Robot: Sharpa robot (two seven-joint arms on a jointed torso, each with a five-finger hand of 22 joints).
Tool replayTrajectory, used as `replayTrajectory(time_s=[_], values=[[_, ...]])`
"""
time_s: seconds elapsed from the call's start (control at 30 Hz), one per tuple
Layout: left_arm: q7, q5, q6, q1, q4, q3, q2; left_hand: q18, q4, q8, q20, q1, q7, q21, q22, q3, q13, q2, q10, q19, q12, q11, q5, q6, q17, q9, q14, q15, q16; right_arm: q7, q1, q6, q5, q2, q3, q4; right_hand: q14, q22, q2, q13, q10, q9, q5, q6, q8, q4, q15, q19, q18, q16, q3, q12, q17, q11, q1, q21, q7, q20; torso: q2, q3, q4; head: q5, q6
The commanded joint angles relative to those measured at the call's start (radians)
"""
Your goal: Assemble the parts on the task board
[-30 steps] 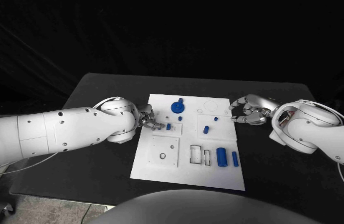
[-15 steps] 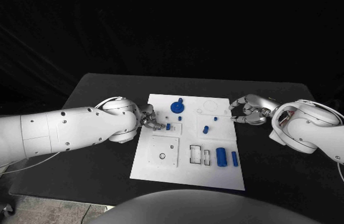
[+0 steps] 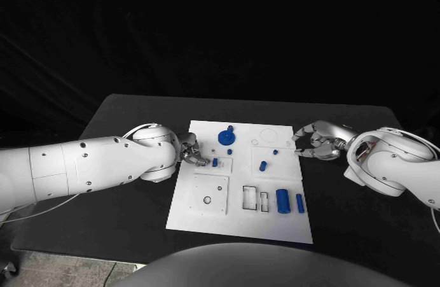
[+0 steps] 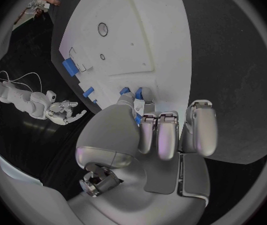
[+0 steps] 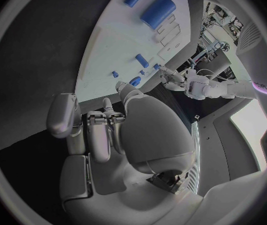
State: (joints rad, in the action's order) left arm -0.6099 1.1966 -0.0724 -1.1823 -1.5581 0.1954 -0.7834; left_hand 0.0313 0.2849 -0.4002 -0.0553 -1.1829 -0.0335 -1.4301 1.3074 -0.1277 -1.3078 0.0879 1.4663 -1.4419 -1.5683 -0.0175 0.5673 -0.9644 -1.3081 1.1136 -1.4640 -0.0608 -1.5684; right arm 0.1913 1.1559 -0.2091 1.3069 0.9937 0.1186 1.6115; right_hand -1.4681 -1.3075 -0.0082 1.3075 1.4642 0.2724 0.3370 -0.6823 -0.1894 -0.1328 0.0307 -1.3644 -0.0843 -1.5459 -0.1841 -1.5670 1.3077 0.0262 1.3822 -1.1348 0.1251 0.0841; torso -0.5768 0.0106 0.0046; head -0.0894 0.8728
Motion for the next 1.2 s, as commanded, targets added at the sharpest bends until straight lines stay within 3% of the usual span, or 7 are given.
replayTrajectory(time_s=[0.03,0.3,0.6,0.73,1.07,1.2], values=[[0.003,0.008,0.009,-0.001,0.0,-0.001,0.004,0.013,0.001,0.007,0.004,-0.013,0.002,0.006,0.202,0.008,-0.263,-0.003,0.105,0.0,-0.002,-0.008,0.007,0.005,-0.263,-0.001,-0.107,-0.002,-0.002,0.003,-0.001,0.01,0.001,0.001,0.0,0.002,-0.088,-0.136,0.009,0.263,0.107,-0.001,0.007,-0.007,0.006,0.001,-0.006,0.006,-0.011,0.003,-0.005,-0.004,0.247,0.008,-0.001,0.003,0.0,0.001,0.0,-0.0006,0.0008,0.002,0.0],[0.008,0.011,0.005,-0.001,0.004,0.0,0.011,0.013,0.0,0.011,0.005,-0.041,0.003,0.008,0.203,0.032,-0.263,-0.018,0.105,-0.001,-0.002,-0.01,0.045,0.006,-0.263,-0.003,-0.107,-0.003,-0.002,0.004,-0.001,0.009,-0.002,0.0,0.0,0.002,-0.088,-0.136,0.009,0.263,0.107,-0.001,0.007,-0.007,0.006,0.001,-0.006,0.006,-0.011,0.003,-0.005,-0.004,0.247,0.008,-0.001,0.003,0.0,0.001,0.0,-0.0003,0.0012,0.001,0.0],[0.016,0.012,-0.007,-0.001,0.003,0.0,0.012,0.013,-0.004,0.016,0.008,-0.094,0.005,0.01,0.204,0.093,-0.263,-0.055,0.105,-0.002,-0.002,-0.013,0.157,0.009,-0.263,-0.005,-0.107,-0.006,-0.002,0.004,-0.001,0.009,-0.003,0.0,0.0,0.001,-0.088,-0.137,0.009,0.263,0.107,-0.002,0.01,-0.007,0.006,0.001,-0.006,0.006,-0.011,0.003,-0.008,-0.004,0.247,0.008,-0.002,0.003,0.0,0.001,0.0,-0.0003,0.0014,0.001,0.0],[0.017,0.012,-0.01,-0.001,0.002,0.0,0.011,0.013,-0.004,0.017,0.009,-0.106,0.005,0.01,0.205,0.119,-0.263,-0.068,0.105,-0.002,-0.002,-0.013,0.188,0.01,-0.263,-0.004,-0.107,-0.007,-0.002,0.005,-0.001,0.008,-0.005,0.0,0.0,0.001,-0.088,-0.137,0.009,0.263,0.107,-0.002,0.01,-0.007,0.006,0.001,-0.006,0.006,-0.011,0.003,-0.008,-0.004,0.247,0.008,-0.002,0.003,0.0,0.001,0.0,-0.0003,0.0009,0.001,0.0],[0.013,0.013,-0.032,-0.001,-0.007,0.0,0.008,0.013,-0.001,0.016,0.01,-0.111,0.005,0.01,0.205,0.173,-0.263,-0.091,0.105,-0.003,-0.002,-0.014,0.25,0.01,-0.263,-0.001,-0.107,-0.008,-0.002,0.006,-0.001,0.009,-0.008,-0.001,0.0,0.0,-0.088,-0.136,0.009,0.263,0.107,-0.002,0.011,-0.007,0.007,0.002,-0.006,0.006,-0.011,0.003,-0.009,-0.004,0.247,0.008,-0.002,0.004,0.0,0.001,0.0,-0.0001,0.0014,-0.001,0.0],[0.007,0.017,-0.035,-0.001,-0.018,-0.001,0.001,0.013,0.0,0.016,0.01,-0.11,0.004,0.011,0.205,0.179,-0.263,-0.092,0.105,-0.002,-0.002,-0.014,0.254,0.01,-0.263,-0.001,-0.107,-0.008,-0.002,0.006,-0.001,0.007,-0.008,0.0,0.0,0.0,-0.088,-0.136,0.009,0.263,0.107,-0.002,0.011,-0.007,0.007,0.002,-0.006,0.006,-0.011,0.003,-0.009,-0.004,0.247,0.008,-0.002,0.004,0.0,0.001,0.001,-0.0002,0.0015,-0.001,0.0]])
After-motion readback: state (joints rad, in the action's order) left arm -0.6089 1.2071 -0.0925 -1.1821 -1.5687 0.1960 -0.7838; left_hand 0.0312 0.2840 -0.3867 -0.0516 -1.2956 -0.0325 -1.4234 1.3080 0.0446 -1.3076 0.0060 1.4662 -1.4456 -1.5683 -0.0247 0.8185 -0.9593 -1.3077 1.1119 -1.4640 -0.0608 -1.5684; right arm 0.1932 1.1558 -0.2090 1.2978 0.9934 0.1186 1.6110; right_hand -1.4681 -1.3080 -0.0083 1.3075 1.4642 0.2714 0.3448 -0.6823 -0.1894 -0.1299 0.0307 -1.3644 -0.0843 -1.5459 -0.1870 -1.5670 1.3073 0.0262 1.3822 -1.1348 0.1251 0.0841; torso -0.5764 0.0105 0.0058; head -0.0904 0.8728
